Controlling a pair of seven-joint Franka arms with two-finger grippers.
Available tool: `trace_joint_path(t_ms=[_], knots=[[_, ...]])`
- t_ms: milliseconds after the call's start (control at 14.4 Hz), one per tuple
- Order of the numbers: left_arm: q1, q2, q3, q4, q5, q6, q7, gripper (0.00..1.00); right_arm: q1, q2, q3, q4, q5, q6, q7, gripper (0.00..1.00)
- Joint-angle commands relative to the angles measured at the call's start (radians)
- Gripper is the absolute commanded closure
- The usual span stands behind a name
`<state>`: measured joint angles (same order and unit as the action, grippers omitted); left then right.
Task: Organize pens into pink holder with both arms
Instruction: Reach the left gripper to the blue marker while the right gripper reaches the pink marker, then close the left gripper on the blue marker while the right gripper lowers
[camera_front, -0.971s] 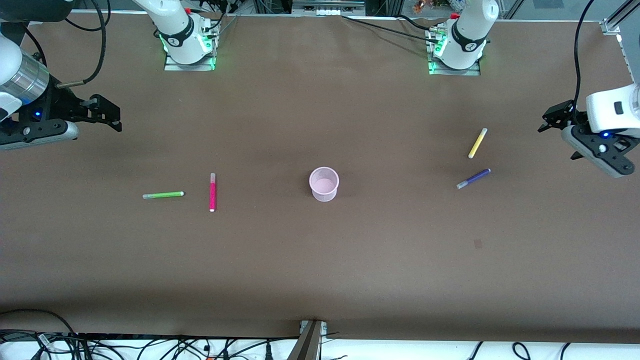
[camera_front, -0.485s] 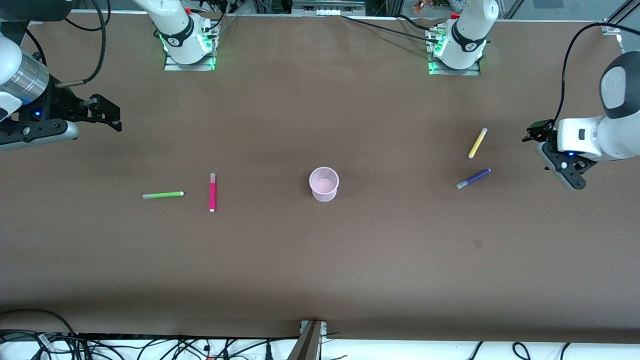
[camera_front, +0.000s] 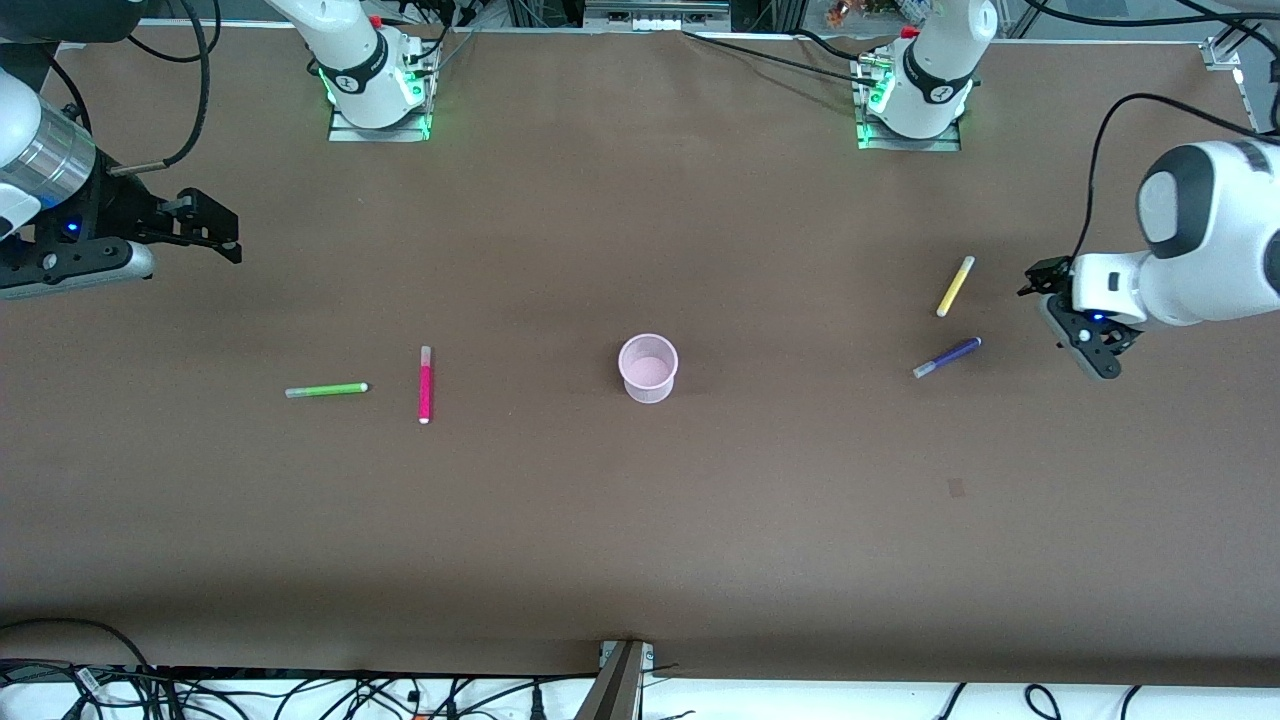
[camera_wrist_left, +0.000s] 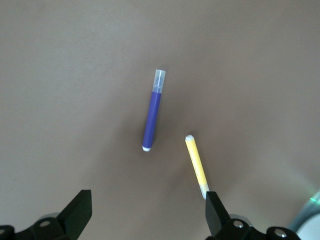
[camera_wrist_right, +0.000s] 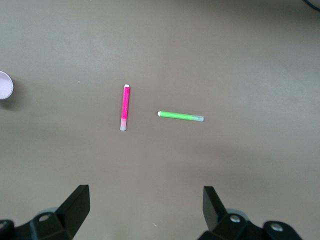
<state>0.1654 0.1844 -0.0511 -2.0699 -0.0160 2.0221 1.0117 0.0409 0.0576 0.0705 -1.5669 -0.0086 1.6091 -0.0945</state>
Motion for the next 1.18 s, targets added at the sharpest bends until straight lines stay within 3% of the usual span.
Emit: trace_joint_path(t_ms=[0,277,555,693,971,1109], knots=[[-0.007,0.016,-0.015,-0.056,-0.004,0.069,0.031,0.0,0.0,0.069,0.009,0.002,0.015,-0.049,-0.008,0.0],[-0.006,0.082,-0.019,-0.085,-0.004,0.156,0.031,0.0,0.045,0.09,0.011,0.005,0.016,-0.095,-0.066,0.0],[-0.004,0.164,-0.018,-0.102,-0.002,0.292,0.031,0.0,0.053,0.128,0.011,0.01,0.009,-0.084,-0.434,0.0],[-0.003,0.175,-0.018,-0.099,-0.002,0.299,0.031,0.08,0.069,0.152,0.011,0.018,0.007,-0.077,-0.526,0.0],[-0.001,0.202,-0.018,-0.101,0.022,0.345,0.031,0.1,0.126,0.177,0.011,0.021,-0.054,-0.066,-0.606,0.0],[0.003,0.216,-0.018,-0.101,0.031,0.363,0.031,0.17,0.142,0.2,0.011,0.021,-0.067,-0.025,-0.724,0.0]])
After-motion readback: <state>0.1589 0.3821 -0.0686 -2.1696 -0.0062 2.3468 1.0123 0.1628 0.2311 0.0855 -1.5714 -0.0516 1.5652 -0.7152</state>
